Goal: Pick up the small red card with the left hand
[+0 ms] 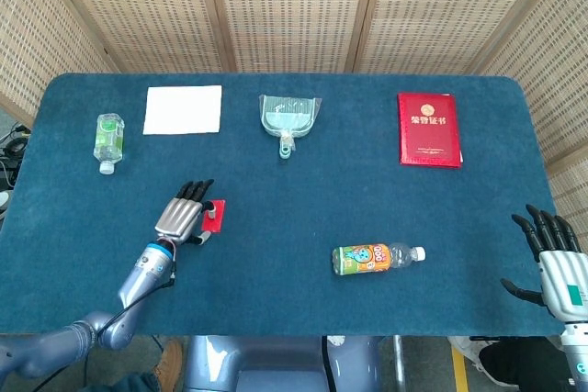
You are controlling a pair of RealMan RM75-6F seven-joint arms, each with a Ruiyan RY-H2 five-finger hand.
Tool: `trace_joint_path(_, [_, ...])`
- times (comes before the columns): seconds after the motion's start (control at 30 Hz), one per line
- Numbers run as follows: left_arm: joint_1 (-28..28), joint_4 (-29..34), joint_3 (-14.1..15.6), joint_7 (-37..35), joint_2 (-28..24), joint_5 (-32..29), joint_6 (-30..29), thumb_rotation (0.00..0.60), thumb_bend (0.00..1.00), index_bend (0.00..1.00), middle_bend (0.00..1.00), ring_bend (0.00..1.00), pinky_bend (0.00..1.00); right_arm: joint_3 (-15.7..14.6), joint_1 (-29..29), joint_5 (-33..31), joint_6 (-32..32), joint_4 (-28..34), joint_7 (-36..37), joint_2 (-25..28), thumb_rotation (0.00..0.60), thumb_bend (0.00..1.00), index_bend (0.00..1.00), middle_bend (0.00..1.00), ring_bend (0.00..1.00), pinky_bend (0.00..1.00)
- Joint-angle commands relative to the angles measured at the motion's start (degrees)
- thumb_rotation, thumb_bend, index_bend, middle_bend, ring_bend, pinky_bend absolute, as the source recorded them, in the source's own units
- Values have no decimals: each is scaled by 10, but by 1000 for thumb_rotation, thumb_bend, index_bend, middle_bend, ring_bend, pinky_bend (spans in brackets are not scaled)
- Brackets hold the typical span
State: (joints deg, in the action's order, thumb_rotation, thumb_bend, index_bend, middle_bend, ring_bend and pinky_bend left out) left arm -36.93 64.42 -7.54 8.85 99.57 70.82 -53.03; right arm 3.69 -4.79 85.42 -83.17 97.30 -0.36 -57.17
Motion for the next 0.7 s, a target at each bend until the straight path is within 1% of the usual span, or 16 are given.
trace_joint_path(0.03, [-1,-1,-1,2,0,-1,1,600,390,485,0,0,0,0,0,0,0,0,0,0,600,0,108,0,0,0])
trace_joint_path(0.13, [-2,-2,-3,2,0,-3,2,600,415,485,0,0,0,0,0,0,1,0,0,0,600,0,109,0,0,0])
trace_joint_path(0.37, [-3,1,-4,4,0,-2,1,600,406,488,0,0,0,0,-1,-1,2,1,-1,0,600,0,111,0,0,0])
trace_joint_path(0.57, [-3,1,-1,7,2,-2,2,600,424,542,0,0,0,-1,-1,0,2,2,0,1,600,0,113,0,0,0])
trace_joint_path(0.7, [-4,-2,1,12,4,-2,2,600,436,552,0,0,0,-1,0,0,2,2,2,1,600,0,113,0,0,0])
